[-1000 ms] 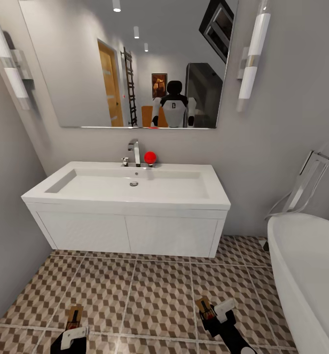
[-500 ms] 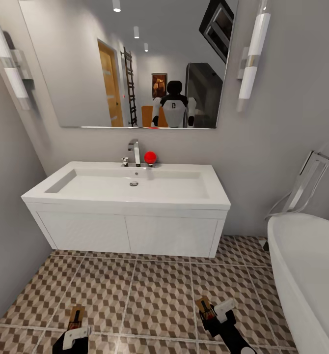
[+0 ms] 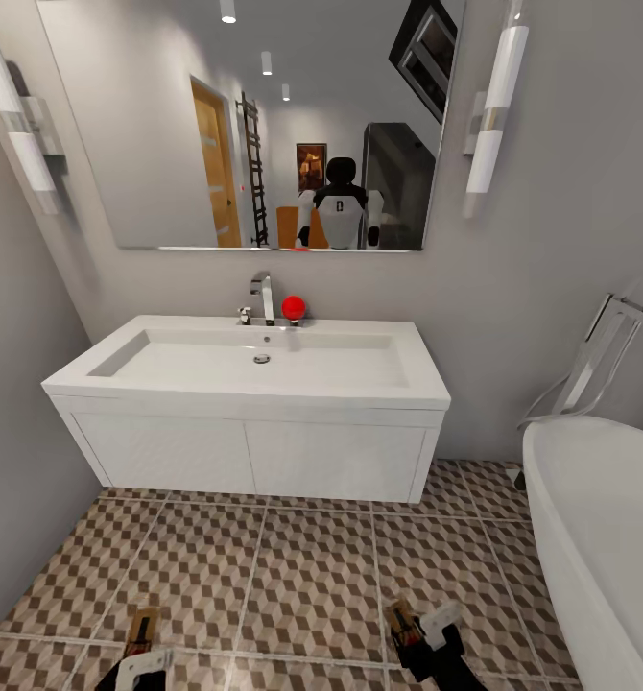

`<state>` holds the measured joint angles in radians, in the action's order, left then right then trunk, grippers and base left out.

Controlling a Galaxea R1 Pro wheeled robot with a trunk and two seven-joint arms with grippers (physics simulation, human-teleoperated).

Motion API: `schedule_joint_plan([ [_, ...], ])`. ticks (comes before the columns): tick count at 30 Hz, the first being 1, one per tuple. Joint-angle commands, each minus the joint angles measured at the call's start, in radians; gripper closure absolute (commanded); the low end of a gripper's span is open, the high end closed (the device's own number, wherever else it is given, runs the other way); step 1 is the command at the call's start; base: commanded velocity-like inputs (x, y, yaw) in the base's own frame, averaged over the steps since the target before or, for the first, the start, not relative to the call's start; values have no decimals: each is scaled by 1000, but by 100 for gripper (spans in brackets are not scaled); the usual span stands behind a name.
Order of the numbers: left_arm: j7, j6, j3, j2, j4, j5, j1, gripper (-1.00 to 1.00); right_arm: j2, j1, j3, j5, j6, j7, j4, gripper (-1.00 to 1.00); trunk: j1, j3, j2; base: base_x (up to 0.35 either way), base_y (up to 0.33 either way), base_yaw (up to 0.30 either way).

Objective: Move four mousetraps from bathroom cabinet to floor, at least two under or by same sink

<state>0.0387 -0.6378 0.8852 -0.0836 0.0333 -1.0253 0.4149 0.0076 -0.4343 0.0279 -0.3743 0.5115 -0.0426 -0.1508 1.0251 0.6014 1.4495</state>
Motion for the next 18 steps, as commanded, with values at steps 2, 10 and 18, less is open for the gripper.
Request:
schedule_joint_plan([
  [2,12,2,8,-2,4,2,-29,100,-1,0,4,4,2,-7,44,100,0,1,0,0,0,0],
  [10,12,7,9,-6,6,2,-158,100,-4,66,4,4,-3,-7,125,100,0,1,0,0,0,0],
  [18,10,7,8,-2,7,2,-186,100,-2,194,4,3,-7,-8,133,100,0,1,0,0,0,0],
])
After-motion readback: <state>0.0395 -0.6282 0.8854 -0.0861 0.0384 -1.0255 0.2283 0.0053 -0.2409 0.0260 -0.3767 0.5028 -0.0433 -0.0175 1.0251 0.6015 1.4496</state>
